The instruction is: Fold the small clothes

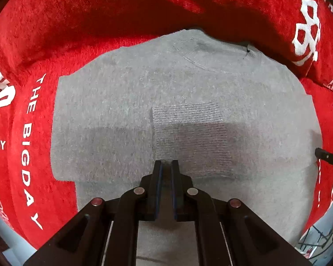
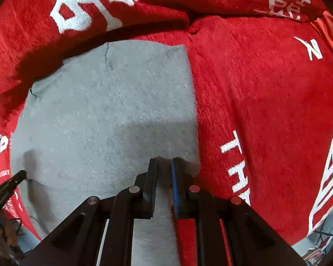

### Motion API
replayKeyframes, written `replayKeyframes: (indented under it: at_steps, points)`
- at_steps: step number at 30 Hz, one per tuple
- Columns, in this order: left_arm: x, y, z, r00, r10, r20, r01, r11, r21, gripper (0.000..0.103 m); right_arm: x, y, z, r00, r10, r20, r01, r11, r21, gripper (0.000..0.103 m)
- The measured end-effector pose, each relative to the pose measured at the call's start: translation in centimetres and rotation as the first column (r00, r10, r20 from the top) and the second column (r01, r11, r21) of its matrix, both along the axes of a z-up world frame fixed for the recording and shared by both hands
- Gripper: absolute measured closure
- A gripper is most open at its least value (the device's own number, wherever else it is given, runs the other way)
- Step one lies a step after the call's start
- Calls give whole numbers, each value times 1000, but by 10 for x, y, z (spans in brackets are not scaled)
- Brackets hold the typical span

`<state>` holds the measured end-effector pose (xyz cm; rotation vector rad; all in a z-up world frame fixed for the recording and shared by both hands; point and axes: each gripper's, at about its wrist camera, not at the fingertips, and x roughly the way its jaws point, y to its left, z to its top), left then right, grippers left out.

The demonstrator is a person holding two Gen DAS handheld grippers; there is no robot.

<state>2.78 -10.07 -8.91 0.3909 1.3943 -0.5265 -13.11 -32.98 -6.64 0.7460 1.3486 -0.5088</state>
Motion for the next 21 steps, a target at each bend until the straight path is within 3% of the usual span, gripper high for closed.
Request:
replayKeyframes:
  at_steps: [8, 21]
  points:
    - [-10, 6, 11, 1000, 11, 2, -11, 1000, 26, 95, -28, -11, 13, 999, -50, -15, 51, 996, 73, 89]
    - [-47, -2, 24, 999, 49, -3, -48, 997, 66, 95, -37, 17, 26, 1000, -11, -21, 15, 985, 173, 89]
